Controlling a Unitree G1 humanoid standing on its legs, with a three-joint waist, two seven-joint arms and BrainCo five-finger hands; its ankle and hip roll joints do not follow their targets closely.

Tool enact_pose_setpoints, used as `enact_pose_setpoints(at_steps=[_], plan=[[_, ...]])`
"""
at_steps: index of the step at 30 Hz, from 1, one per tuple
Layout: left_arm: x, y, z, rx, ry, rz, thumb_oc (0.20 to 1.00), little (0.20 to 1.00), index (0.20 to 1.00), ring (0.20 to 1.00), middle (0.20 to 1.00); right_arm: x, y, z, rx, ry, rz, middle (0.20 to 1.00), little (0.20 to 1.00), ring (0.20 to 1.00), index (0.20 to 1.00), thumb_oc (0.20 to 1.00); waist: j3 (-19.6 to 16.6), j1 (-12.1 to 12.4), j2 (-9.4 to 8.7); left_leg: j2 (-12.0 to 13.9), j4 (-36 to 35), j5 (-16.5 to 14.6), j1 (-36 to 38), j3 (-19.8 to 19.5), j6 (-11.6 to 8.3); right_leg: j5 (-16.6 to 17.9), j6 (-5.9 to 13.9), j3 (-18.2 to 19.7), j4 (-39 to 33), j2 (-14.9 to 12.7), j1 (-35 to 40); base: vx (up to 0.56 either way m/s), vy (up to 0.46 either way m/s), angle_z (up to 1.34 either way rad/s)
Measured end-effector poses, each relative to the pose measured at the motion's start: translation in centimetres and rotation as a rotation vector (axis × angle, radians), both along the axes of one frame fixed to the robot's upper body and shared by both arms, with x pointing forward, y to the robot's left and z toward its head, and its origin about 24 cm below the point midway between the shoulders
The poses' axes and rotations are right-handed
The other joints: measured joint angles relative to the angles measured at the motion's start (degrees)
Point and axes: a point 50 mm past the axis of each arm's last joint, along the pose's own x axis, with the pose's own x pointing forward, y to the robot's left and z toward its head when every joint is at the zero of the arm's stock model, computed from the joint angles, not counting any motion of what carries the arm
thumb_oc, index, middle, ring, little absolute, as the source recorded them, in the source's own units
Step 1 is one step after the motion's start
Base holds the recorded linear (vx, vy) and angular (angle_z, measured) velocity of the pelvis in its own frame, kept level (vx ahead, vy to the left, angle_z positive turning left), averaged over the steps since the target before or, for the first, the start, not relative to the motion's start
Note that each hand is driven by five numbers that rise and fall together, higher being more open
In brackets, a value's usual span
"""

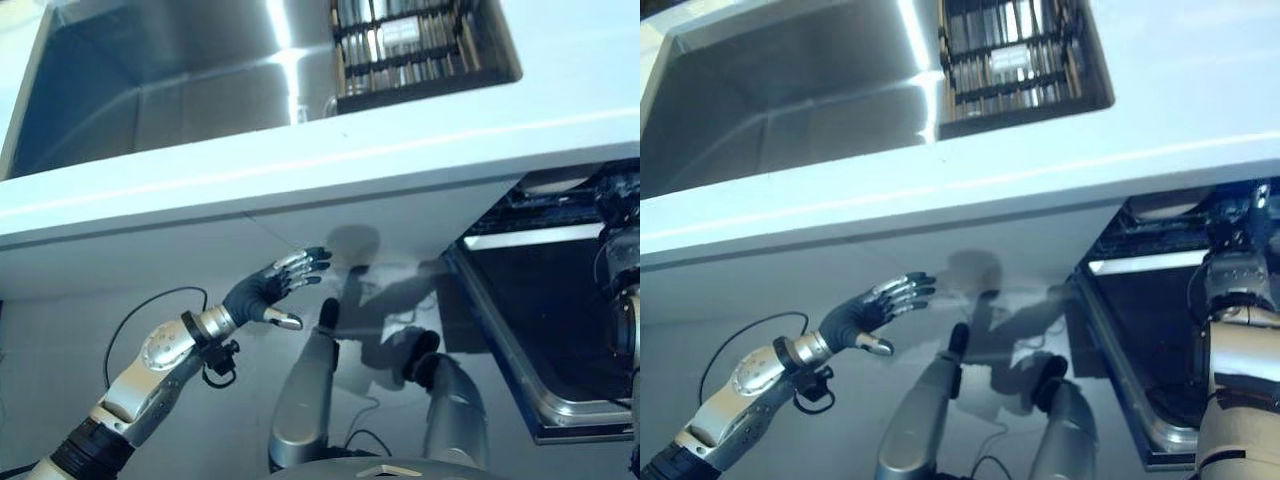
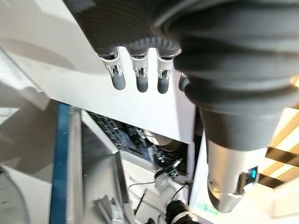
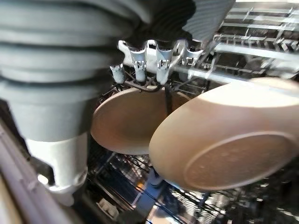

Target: Pick up plates and place into dishwasher.

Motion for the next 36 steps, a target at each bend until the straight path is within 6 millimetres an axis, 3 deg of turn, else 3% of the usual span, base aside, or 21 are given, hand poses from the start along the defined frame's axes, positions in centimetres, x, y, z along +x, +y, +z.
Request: enact_pose_setpoints(at_steps=[3, 8, 12, 18, 23, 28, 32, 36], plan=[[-0.1, 0.9, -1.4, 0.020, 0.056, 0.040, 1.000, 1.000, 1.000, 1.000, 1.000, -0.8, 0.6, -2.5, 0.028, -0.002, 0.043, 1.000, 1.000, 1.000, 1.000, 1.000, -1.30, -0.33, -1.94, 0.14, 0.08, -0.92, 1.58, 1.12, 0.57, 0.76, 0.68, 0.92, -2.01, 0.64, 1.87, 0.02, 0.073, -0.17], [-0.3, 1.8, -3.4, 0.029, 0.128, 0.098, 1.000, 1.000, 1.000, 1.000, 1.000, -2.4, 0.3, -4.1, 0.052, -0.067, 0.045, 1.000, 1.000, 1.000, 1.000, 1.000, -2.39, -0.84, -4.19, 0.26, 1.40, -3.25, 5.19, 3.31, 1.77, 1.93, 1.90, 2.55, -5.09, 0.92, 6.24, 0.07, 0.097, -0.17], [-1.4, 2.3, -5.4, 0.022, 0.186, 0.148, 1.000, 1.000, 1.000, 1.000, 1.000, -4.1, 1.5, -7.7, 0.101, -0.011, 0.065, 1.000, 1.000, 1.000, 1.000, 1.000, -4.19, -1.83, -6.37, 0.09, 1.11, -4.78, 8.34, 5.43, 2.98, 3.64, 2.88, 4.14, -9.51, 1.20, 10.21, 0.00, 0.041, -0.21], [-1.6, 3.1, -6.8, 0.074, 0.205, 0.190, 1.000, 1.000, 1.000, 1.000, 1.000, -5.4, 2.9, -10.6, 0.138, 0.065, 0.056, 1.000, 1.000, 1.000, 1.000, 1.000, -4.90, -4.26, -7.51, -0.05, 1.09, -5.47, 9.22, 8.56, 4.86, 9.17, 4.38, 6.42, -18.04, 1.77, 13.28, -0.01, 0.044, -0.22], [-1.7, 3.3, -7.8, 0.098, 0.203, 0.262, 1.000, 1.000, 1.000, 1.000, 1.000, -6.8, 5.8, -13.0, 0.084, 0.143, 0.051, 1.000, 1.000, 1.000, 1.000, 1.000, -6.01, -6.32, -8.90, -0.29, 1.05, -6.70, 11.79, 10.94, 5.56, 11.12, 5.25, 8.46, -22.11, 1.80, 16.38, 0.03, 0.023, -0.21], [-2.0, 3.4, -8.5, 0.093, 0.212, 0.301, 1.000, 1.000, 1.000, 1.000, 1.000, -7.2, 7.6, -12.3, -0.139, 0.207, 0.063, 1.000, 1.000, 1.000, 1.000, 1.000, -7.80, -8.82, -10.97, -0.15, 0.96, -7.19, 12.58, 13.03, 6.07, 12.49, 5.66, 9.74, -24.33, 1.91, 17.15, 0.03, 0.020, -0.16], [-2.5, 3.5, -9.4, 0.087, 0.238, 0.330, 1.000, 1.000, 1.000, 1.000, 1.000, -8.0, 7.5, -10.9, -0.314, 0.240, 0.030, 1.000, 1.000, 1.000, 1.000, 1.000, -8.82, -10.25, -11.76, -0.01, 0.89, -7.73, 13.95, 14.44, 6.13, 12.68, 5.87, 10.87, -24.64, 1.98, 17.79, 0.04, 0.013, -0.15], [-3.3, 3.8, -9.8, 0.102, 0.257, 0.338, 1.000, 1.000, 1.000, 1.000, 1.000, -9.8, 6.9, -11.7, -0.355, 0.330, -0.036, 1.000, 1.000, 1.000, 1.000, 1.000, -9.82, -11.69, -12.52, 0.27, 0.25, -8.04, 15.05, 14.98, 5.84, 12.65, 5.90, 11.91, -25.68, 2.09, 18.39, 0.05, -0.027, -0.14]])
